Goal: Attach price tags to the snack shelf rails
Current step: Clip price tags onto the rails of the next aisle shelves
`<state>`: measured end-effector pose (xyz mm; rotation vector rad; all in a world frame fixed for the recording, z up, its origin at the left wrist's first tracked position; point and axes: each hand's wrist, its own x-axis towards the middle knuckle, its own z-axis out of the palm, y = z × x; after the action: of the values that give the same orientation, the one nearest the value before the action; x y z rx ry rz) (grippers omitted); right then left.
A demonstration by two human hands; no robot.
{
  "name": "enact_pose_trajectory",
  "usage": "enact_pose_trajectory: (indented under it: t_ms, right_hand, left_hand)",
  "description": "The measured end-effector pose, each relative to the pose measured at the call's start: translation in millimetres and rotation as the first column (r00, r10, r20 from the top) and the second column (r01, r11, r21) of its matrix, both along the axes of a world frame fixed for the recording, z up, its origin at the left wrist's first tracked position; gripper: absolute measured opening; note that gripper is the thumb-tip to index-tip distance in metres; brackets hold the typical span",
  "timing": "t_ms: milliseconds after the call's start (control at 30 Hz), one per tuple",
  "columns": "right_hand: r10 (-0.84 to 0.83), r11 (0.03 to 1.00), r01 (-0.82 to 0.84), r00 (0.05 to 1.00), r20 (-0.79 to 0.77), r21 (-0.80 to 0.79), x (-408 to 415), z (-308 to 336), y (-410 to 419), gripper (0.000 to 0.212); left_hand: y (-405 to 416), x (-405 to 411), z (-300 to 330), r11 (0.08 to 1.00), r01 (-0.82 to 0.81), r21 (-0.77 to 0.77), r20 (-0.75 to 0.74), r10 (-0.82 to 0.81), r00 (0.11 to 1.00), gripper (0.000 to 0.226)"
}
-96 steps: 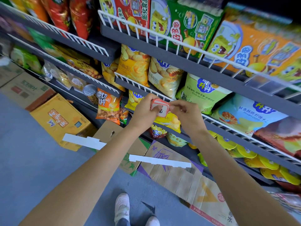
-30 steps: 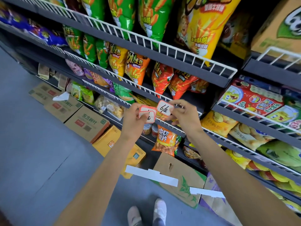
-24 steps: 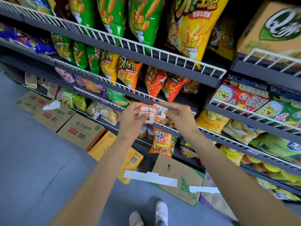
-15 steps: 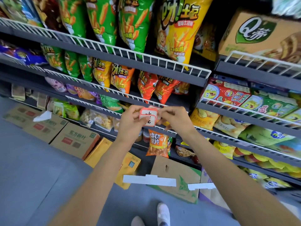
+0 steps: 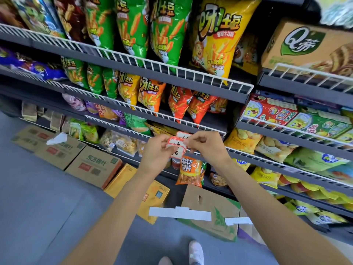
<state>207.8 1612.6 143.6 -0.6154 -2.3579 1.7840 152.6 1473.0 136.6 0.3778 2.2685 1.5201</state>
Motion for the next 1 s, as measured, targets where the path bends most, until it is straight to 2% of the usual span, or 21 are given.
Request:
enact_pose_trajectory:
  t_ms: [167, 467, 567, 733, 867, 1000]
  right_hand:
    - [0.024, 1.0, -0.024, 0.998, 0.051, 0.001, -5.8, -5.8, -8.1, 0.012]
    - [0.043, 0.999, -0.042, 0.998, 0.054, -0.024, -19.1, -9.9, -14.4, 0.016]
    - [0.038, 0.999, -0.039, 0.997, 0.062, 0.023, -31.1, -14.5, -12.3, 0.017]
    - [0.258, 0.958, -0.268, 0.961, 0.099, 0.105, -57.2, -15.0, -4.8, 0.028]
    - [0.249, 0.966, -0.253, 0.967, 0.062, 0.061, -80.0, -14.1, 6.0, 0.019]
    - [0.225, 0.973, -0.223, 0.974, 0.033, -0.059, -95.9, -14.8, 16.7, 0.021]
  left_hand:
    - [-9.5, -6.3, -8.5, 0.999, -0.043, -0.011, -0.03, 0.043, 0.999, 0.015]
    - [-22.2, -17.5, -18.3, 0.99, -0.128, 0.063, 0.062, 0.124, 0.99, 0.012]
    - [-21.6, -24.5, -15.2, 0.985, -0.127, 0.117, 0.127, 0.112, 0.985, 0.013]
    - [-14.6, -44.8, -13.0, 0.983, -0.133, 0.125, 0.158, 0.113, 0.981, 0.017]
    - [-6.2, -61.3, -15.5, 0.983, -0.173, 0.058, 0.143, 0.163, 0.976, 0.024]
    - [-0.6, -76.2, -18.2, 0.98, -0.197, 0.013, 0.104, 0.194, 0.975, 0.025]
